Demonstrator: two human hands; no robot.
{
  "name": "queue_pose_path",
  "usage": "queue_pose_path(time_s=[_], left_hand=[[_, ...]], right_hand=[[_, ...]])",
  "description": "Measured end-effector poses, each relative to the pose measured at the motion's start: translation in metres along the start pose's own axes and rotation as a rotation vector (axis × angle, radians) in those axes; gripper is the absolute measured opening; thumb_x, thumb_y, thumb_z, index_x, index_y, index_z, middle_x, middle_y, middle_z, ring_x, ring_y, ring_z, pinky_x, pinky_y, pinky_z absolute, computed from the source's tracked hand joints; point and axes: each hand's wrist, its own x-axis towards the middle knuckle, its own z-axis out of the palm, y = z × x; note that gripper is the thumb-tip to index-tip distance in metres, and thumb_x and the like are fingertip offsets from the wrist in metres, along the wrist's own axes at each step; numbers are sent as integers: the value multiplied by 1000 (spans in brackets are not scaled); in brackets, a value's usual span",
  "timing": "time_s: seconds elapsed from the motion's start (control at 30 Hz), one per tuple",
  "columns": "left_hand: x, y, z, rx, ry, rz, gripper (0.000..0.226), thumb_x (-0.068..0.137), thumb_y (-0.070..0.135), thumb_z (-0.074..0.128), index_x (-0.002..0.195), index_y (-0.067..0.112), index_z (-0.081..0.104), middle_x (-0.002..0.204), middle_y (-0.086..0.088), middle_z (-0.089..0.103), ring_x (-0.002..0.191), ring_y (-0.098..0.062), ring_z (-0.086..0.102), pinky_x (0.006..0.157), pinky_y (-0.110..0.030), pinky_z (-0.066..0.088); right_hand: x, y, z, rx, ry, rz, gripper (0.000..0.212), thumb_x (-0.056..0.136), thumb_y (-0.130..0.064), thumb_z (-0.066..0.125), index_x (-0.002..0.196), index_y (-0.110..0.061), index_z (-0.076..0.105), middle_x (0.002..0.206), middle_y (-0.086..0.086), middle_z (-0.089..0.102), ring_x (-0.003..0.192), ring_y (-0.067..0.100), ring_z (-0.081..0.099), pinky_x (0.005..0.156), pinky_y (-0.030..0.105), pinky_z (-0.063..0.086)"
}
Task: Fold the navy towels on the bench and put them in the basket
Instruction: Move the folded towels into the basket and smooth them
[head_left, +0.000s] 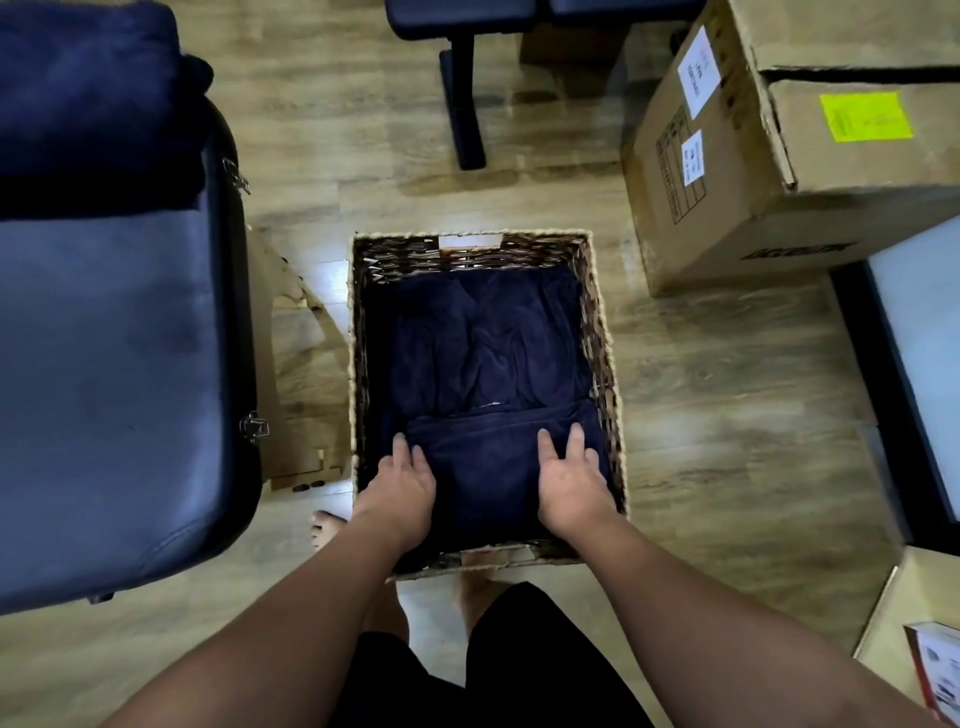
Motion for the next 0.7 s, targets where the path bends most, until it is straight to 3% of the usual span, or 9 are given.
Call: queue_pose_path(time_s=[0.07, 0.2, 0.33, 0.53, 0.63, 0.7], left_hand=[[-5, 6, -9, -43, 26, -9, 75, 99, 16, 52, 158, 2, 9, 164, -26, -9, 143, -40, 24, 113, -45, 39], [-20, -1, -29, -168, 159, -30, 40, 101, 29, 50, 136, 10, 44, 145, -17, 34, 130, -36, 42, 107, -42, 39], [-32, -14, -50, -372, 230, -60, 33, 102, 39, 50, 113, 9, 59, 122, -16, 59, 117, -34, 58, 96, -38, 45], [-66, -43, -96, -566, 338, -116, 38, 98, 48, 52, 90, 13, 65, 99, -14, 72, 101, -34, 66, 79, -36, 50], [-90, -69, -119, -609, 403, -141, 45, 98, 46, 53, 69, 11, 54, 87, -15, 70, 92, -34, 65, 72, -36, 44], [-109, -91, -131, -658, 454, -160, 45, 98, 43, 54, 65, 12, 51, 77, -8, 65, 85, -30, 63, 67, -35, 42]], right_hand=[[-1, 5, -6, 20, 19, -32, 85, 91, -13, 62, 160, -21, 14, 164, 21, -5, 143, 41, 23, 112, 45, 36], [-6, 3, -23, 105, 53, -56, 59, 92, -40, 64, 144, -18, 47, 148, 15, 36, 130, 39, 42, 109, 42, 41], [-14, -9, -41, 291, -7, -83, 68, 90, -55, 62, 146, -18, 52, 147, 5, 53, 134, 30, 50, 111, 36, 41], [-36, -47, -88, 562, -100, -177, 65, 95, -53, 61, 149, -18, 50, 151, -2, 50, 137, 20, 48, 110, 28, 37], [-46, -72, -112, 617, -108, -225, 63, 94, -55, 61, 145, -19, 55, 149, -1, 53, 135, 19, 50, 108, 29, 38], [-54, -90, -126, 630, -100, -269, 58, 95, -54, 61, 142, -20, 59, 146, -2, 56, 133, 19, 51, 102, 27, 39]])
